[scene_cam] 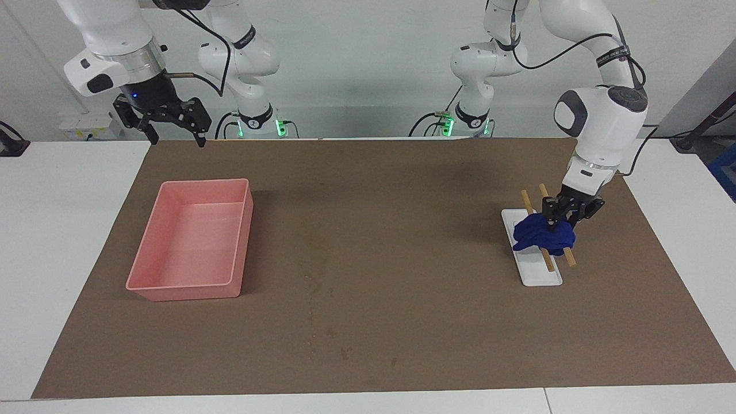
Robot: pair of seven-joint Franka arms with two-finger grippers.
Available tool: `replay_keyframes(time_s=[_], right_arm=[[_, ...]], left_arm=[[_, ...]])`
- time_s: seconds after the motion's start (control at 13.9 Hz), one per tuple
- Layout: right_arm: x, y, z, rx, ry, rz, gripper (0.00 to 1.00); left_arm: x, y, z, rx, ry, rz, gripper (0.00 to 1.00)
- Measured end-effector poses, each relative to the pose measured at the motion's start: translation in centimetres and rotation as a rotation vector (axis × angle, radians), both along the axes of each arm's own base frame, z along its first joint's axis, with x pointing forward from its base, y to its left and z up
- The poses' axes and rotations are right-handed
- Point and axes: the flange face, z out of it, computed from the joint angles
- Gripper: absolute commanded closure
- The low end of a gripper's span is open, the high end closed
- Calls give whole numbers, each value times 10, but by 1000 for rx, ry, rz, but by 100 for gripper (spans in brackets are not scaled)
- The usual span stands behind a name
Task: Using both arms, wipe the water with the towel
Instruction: 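Grasp the blue towel with the left gripper and lift it off the tray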
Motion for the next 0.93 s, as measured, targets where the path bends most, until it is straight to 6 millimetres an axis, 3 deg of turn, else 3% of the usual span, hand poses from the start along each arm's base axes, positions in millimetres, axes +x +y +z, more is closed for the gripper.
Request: replay_keyframes(time_s=[0.29,0.43,0.57,0.79,0.93], right_arm=[[0,0,0,0,0,0,0],[0,0,0,0,0,0,0],[0,0,0,0,0,0,0],[0,0,0,0,0,0,0],[0,0,0,0,0,0,0]], left_arm=[[1,0,14,-2,27,-1,100],[2,1,30,-22,75,28,100],[4,2,58,-144,120,174,100],[-1,3,91,-388,206,526,100],[-7,-12,102,-499,295,761,100]])
